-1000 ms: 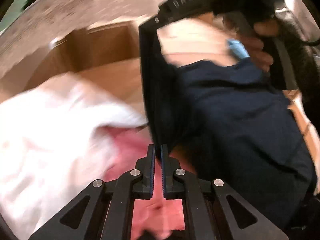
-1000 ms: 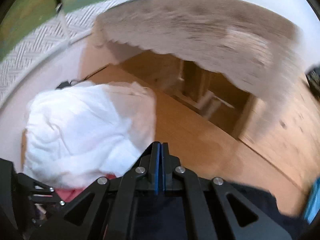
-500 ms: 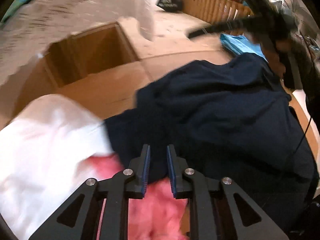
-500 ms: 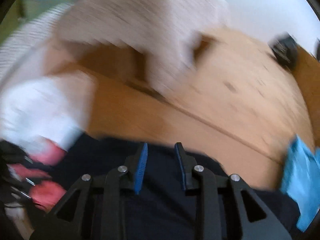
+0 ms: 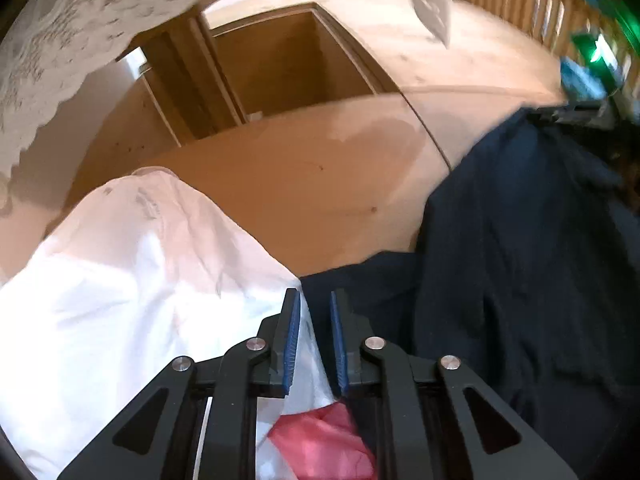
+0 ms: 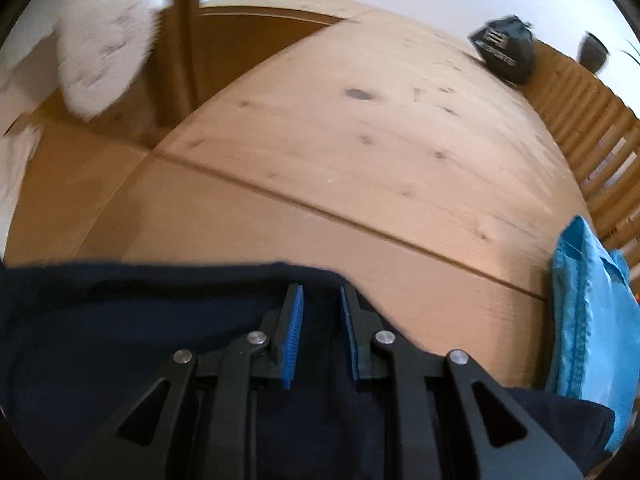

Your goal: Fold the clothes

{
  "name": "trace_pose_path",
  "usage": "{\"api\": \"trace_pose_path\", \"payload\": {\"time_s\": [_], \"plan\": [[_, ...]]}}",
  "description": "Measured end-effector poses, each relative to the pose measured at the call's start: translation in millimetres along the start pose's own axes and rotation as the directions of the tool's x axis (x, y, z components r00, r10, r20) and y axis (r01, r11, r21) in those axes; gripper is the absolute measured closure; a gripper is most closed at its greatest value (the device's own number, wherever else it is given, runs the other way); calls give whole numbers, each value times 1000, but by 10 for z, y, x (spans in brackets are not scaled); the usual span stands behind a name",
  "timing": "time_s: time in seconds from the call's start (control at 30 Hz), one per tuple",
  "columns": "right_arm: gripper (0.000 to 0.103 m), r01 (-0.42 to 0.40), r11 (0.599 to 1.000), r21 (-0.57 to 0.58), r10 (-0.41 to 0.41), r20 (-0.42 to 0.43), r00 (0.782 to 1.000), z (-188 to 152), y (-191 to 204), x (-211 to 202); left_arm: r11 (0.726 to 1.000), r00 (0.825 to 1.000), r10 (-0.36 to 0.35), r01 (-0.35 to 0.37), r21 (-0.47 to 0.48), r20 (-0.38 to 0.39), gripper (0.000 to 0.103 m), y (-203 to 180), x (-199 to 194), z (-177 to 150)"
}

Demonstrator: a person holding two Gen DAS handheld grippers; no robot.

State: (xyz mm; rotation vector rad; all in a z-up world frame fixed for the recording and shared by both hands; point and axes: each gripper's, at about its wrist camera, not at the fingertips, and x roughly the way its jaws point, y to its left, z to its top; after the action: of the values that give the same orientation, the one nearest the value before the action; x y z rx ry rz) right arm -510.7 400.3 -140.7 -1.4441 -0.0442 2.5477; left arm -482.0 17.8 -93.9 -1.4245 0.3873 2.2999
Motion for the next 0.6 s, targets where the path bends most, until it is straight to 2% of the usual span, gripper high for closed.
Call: {"api": "trace_pose_path", "payload": {"time_s": [0.1,0.13,0.23,0.27,0.3,0.33,0.47,0.6], "plan": [[84,-72,997,4,72,30,997,-73,42,-160,1000,1000,27,-27,15,-15,75,25,61,-3],[84,-110,994,-2,110,32,993,-106,87,-230,999,999,32,-31,30,-24,66,2,89,-12],[84,-212,976,-49,213,7,977,-236,266,-395,996,995,84,-82,46,-45,65,-24,243,2],[84,-228,971,-75,228,-8,974,-290,345,-427,994,995,94,-91,52,-43,67,-47,293,16],[84,-227,969,-94,226,-22,974,-328,400,-425,993,994,102,-99,60,-35,75,-67,308,32],[84,-223,968,-112,221,-36,975,-362,451,-417,992,994,107,-104,65,-39,101,-75,326,44],[83,-178,971,-161,165,-89,982,-449,509,-274,992,993,120,-120,26,-5,100,-17,251,68],[83,-187,969,-158,176,-85,981,-441,430,-288,988,987,147,-144,-48,62,100,194,41,106]]}}
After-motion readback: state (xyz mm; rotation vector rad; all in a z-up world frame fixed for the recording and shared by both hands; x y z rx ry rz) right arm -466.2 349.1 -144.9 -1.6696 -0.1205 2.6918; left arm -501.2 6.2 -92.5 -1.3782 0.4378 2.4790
